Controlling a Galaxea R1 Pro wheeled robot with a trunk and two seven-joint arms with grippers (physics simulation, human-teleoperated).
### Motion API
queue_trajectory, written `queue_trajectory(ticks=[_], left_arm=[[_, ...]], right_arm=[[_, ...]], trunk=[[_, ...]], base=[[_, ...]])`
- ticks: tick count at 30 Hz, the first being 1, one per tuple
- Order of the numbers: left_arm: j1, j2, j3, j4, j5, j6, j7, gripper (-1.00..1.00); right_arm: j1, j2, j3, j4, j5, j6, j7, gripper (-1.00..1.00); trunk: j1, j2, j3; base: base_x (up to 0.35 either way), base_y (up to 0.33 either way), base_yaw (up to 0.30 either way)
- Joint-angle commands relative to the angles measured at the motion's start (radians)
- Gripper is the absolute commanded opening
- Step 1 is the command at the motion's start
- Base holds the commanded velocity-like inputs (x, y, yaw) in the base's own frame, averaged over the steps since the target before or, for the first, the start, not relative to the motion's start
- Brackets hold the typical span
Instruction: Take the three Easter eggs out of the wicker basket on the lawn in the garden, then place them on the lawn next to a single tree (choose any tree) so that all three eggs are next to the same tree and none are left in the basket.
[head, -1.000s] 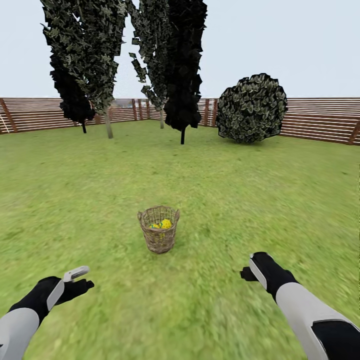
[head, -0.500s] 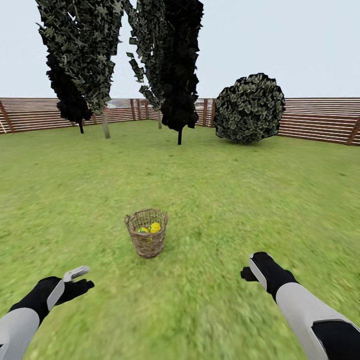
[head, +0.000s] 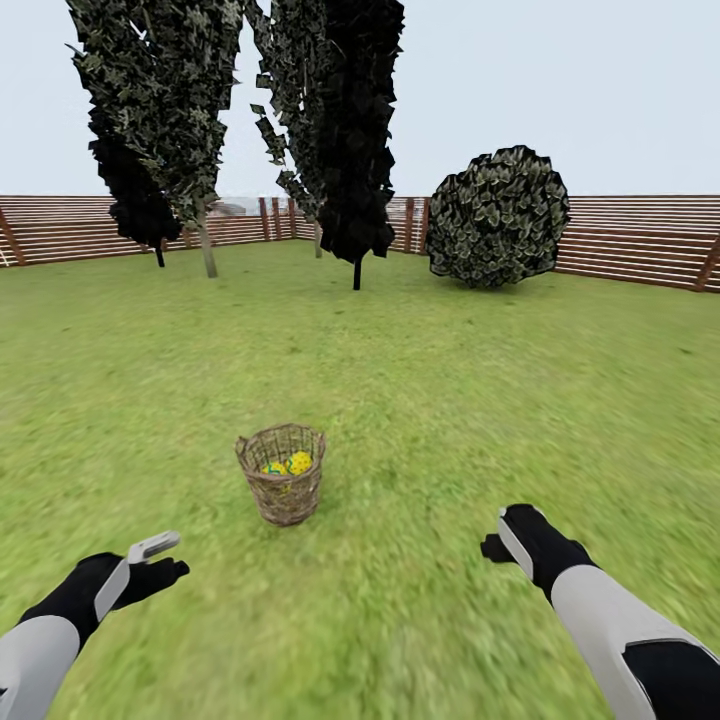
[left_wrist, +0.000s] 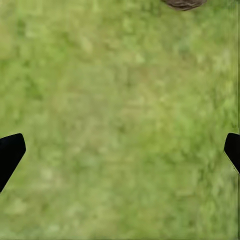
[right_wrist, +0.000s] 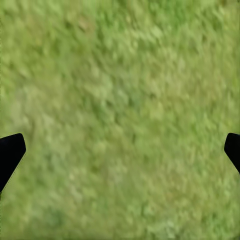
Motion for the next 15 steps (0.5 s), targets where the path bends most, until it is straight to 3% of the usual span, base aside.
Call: queue_trajectory(ticks=[1, 15], left_arm=[[0.000, -0.001, 0.006, -0.001, 0.004, 0.007, -0.001, 1.00], [0.000, 0.000, 0.005, -0.001, 0.005, 0.009, 0.001, 1.00]], right_arm=[[0.000, -0.001, 0.007, -0.001, -0.011, 0.004, -0.007, 1.00], [0.000, -0.001, 0.007, -0.001, -0.011, 0.005, -0.007, 1.00]], trunk=[[0.000, -0.001, -0.001], [0.000, -0.001, -0.001]], base=[[0.309, -0.001, 0.000], [0.335, 0.000, 0.000]])
